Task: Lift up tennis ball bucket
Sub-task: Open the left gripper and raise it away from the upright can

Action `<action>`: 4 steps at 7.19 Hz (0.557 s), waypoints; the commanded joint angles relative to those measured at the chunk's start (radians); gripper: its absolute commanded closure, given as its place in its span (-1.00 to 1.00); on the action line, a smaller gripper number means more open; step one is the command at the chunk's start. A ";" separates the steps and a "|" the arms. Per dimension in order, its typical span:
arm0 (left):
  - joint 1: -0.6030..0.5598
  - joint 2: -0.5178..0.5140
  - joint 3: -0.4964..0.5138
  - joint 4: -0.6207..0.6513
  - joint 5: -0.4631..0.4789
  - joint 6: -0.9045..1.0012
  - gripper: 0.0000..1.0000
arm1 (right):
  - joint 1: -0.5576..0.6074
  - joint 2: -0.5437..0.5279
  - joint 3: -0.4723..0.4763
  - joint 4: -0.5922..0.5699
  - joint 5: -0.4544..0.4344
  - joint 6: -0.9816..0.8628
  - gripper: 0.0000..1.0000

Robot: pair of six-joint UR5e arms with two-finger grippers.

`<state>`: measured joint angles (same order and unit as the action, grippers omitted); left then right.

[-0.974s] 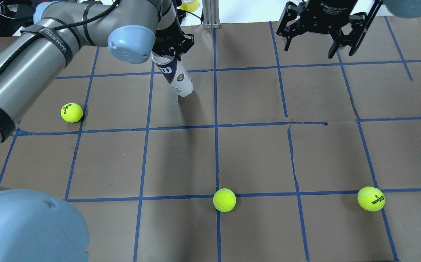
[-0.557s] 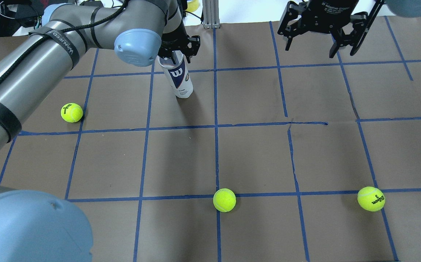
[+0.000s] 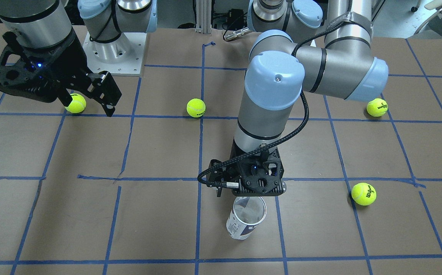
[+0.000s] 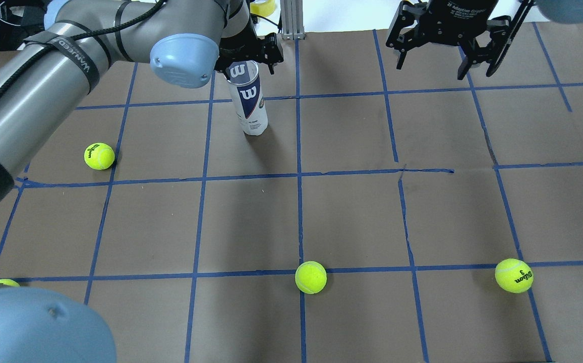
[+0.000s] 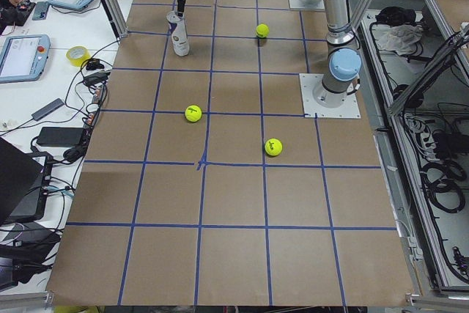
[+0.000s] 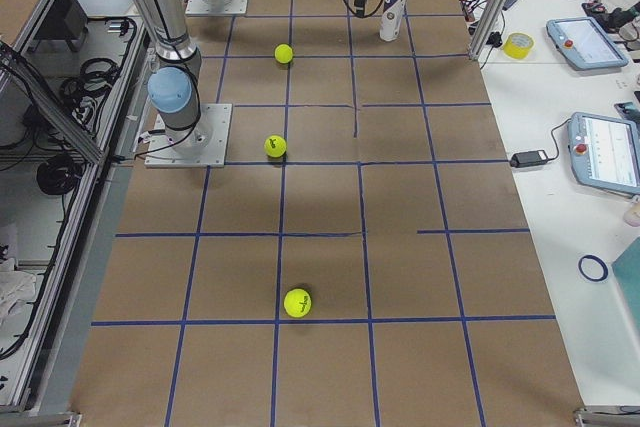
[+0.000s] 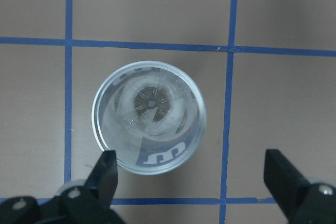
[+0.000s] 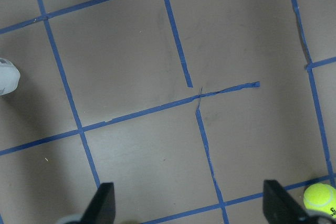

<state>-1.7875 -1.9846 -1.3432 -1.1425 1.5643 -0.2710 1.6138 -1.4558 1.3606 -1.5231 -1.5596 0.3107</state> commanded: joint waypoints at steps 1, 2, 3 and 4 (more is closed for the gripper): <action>-0.001 0.148 -0.029 -0.142 0.002 -0.004 -1.00 | 0.000 -0.003 0.000 0.006 -0.008 -0.001 -1.00; 0.003 0.230 -0.090 -0.169 0.008 0.002 -1.00 | 0.000 -0.003 0.000 0.004 -0.005 -0.001 -1.00; 0.010 0.319 -0.179 -0.158 0.008 0.013 -1.00 | 0.000 -0.003 0.000 0.009 -0.016 -0.001 -1.00; 0.014 0.386 -0.235 -0.146 0.008 0.013 -1.00 | -0.002 -0.006 0.000 0.008 -0.016 -0.005 -1.00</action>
<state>-1.7794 -1.6930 -1.4982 -1.2938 1.5714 -0.2621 1.6134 -1.4597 1.3606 -1.5160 -1.5718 0.3087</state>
